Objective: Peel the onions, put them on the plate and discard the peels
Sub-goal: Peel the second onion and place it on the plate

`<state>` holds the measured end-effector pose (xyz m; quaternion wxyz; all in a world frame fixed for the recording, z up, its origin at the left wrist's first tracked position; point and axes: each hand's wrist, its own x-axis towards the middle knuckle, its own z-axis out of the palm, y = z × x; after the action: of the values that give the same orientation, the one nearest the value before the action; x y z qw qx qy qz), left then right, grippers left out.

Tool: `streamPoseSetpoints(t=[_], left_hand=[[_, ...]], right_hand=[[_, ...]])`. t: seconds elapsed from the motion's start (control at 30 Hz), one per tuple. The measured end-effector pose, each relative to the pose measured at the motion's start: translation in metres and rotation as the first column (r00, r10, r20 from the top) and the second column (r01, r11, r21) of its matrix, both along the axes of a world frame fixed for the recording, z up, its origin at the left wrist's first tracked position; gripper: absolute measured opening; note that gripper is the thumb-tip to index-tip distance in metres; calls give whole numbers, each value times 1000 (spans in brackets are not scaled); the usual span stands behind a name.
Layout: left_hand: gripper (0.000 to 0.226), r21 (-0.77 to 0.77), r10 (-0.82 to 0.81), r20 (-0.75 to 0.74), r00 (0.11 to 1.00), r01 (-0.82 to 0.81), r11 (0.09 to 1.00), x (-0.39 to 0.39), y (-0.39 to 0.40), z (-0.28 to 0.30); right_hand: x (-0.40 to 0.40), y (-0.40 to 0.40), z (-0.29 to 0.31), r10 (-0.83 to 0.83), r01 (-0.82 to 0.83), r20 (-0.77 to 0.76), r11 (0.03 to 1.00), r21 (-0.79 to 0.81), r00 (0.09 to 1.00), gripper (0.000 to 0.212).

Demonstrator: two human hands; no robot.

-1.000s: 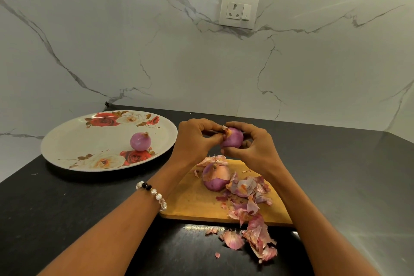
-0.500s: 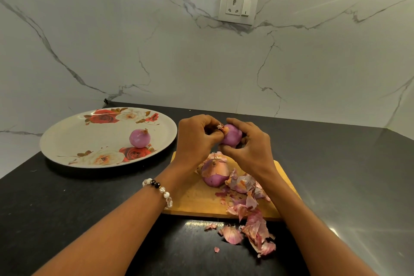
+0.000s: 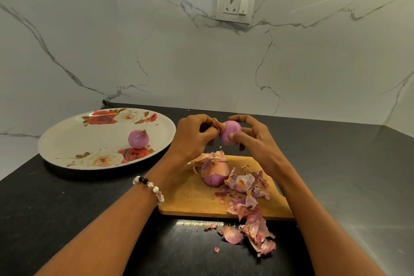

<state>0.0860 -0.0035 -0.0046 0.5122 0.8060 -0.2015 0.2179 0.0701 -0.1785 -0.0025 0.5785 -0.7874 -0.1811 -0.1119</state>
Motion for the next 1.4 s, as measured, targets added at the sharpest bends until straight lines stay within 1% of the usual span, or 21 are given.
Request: streamPoseSetpoints(t=[0.03, 0.17, 0.23, 0.3, 0.37, 0.43, 0.53, 0.67, 0.77, 0.83, 0.9, 1.03, 1.1, 1.2, 1.27, 1.33, 1.4], left_hand=[[15, -22, -26, -29, 999, 25, 999, 0, -1, 0], [13, -89, -108, -98, 989, 100, 991, -2, -4, 0], [10, -102, -135, -112, 984, 124, 987, -3, -4, 1], [6, -102, -166, -126, 978, 153, 983, -4, -4, 2], [10, -98, -200, -146, 969, 187, 977, -3, -5, 2], [11, -83, -230, -157, 960, 219, 972, -4, -5, 2], [11, -64, -257, -160, 953, 249, 966, -7, -6, 3], [12, 28, -222, -154, 963, 228, 973, -6, -6, 1], [10, 143, -174, -83, 981, 185, 972, -5, -7, 0], [8, 208, -148, -12, 989, 147, 967, -5, -8, 0], [9, 245, -138, 37, 990, 125, 961, -5, -8, 0], [8, 288, -142, 76, 987, 114, 951, -5, -9, 1], [7, 250, -158, 46, 986, 142, 958, -5, -8, 1], [13, 36, -187, -87, 978, 191, 981, -8, -7, 2], [21, -96, -222, -176, 959, 208, 973, -10, -8, 3], [31, -147, -214, -214, 953, 186, 972, -12, -11, 3], [30, -185, -175, -220, 960, 135, 973, -12, -13, 1]], right_hand=[[1, -1, 0, -6, 7, -15, 1000, 17, 1000, 30], [5, 0, -3, 1, 2, -53, 997, 73, 999, 42], [8, 1, -2, -13, 21, -84, 995, 93, 996, 51], [10, 2, -3, -35, 56, -140, 988, 144, 990, 56], [11, 1, -5, -58, 81, -152, 985, 151, 987, 60], [8, 1, -5, -59, 80, -135, 984, 160, 989, 55], [7, 3, -4, -75, 111, -174, 971, 210, 982, 49], [4, 6, -4, -91, 143, -216, 961, 238, 972, 35], [0, 7, 0, -83, 150, -250, 953, 263, 965, 30], [0, 8, 1, -89, 152, -249, 957, 246, 964, 30], [0, 8, 1, -95, 156, -249, 959, 236, 964, 30], [-1, 8, 1, -71, 147, -282, 954, 262, 957, 29], [-1, 8, 2, -61, 148, -286, 945, 293, 956, 29], [0, 6, 5, -98, 168, -234, 939, 300, 967, 32], [2, 5, 4, -131, 183, -197, 945, 271, 972, 33], [4, 5, 2, -152, 190, -169, 953, 237, 974, 34], [6, 6, -1, -162, 181, -121, 968, 175, 979, 40]])
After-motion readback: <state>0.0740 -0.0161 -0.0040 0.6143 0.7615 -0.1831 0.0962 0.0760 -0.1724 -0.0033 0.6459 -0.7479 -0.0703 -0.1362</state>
